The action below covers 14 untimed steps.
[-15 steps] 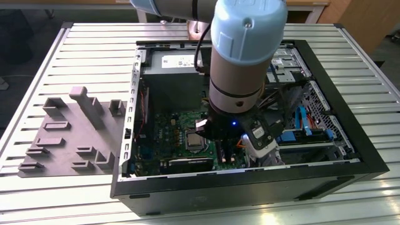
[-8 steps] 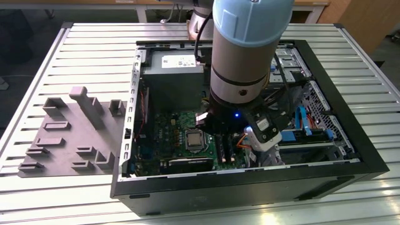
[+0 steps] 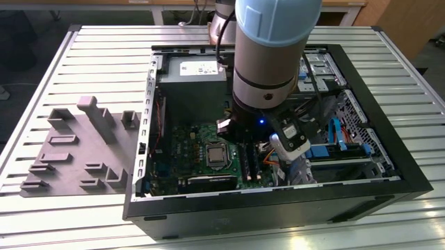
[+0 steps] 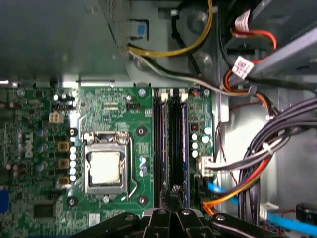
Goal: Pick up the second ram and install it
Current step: 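Press down the second ram until it locks into place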
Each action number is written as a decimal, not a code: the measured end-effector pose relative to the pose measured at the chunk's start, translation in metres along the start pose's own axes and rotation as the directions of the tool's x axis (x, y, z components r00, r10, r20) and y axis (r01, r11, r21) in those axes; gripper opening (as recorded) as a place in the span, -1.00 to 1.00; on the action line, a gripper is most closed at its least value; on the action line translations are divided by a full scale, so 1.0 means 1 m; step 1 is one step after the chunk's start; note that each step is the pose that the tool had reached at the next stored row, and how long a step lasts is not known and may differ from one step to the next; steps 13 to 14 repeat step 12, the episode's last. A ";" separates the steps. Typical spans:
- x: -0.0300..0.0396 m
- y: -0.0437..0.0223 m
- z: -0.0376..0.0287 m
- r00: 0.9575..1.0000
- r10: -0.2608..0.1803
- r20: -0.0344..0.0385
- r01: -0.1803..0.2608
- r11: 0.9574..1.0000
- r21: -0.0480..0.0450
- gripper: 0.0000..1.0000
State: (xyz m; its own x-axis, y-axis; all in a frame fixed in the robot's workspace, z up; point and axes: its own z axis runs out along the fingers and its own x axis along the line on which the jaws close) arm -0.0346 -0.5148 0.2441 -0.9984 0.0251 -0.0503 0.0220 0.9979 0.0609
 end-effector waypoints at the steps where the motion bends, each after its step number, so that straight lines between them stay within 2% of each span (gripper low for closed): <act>1: 0.0000 0.0017 0.0000 1.000 0.000 0.000 0.000 1.000 0.000 -0.79; 7: 0.0000 0.0104 -0.0036 1.000 0.000 0.000 0.000 1.000 0.000 -0.79; 14: 0.0000 0.0107 -0.0037 1.000 0.000 0.000 0.000 1.000 0.000 -0.79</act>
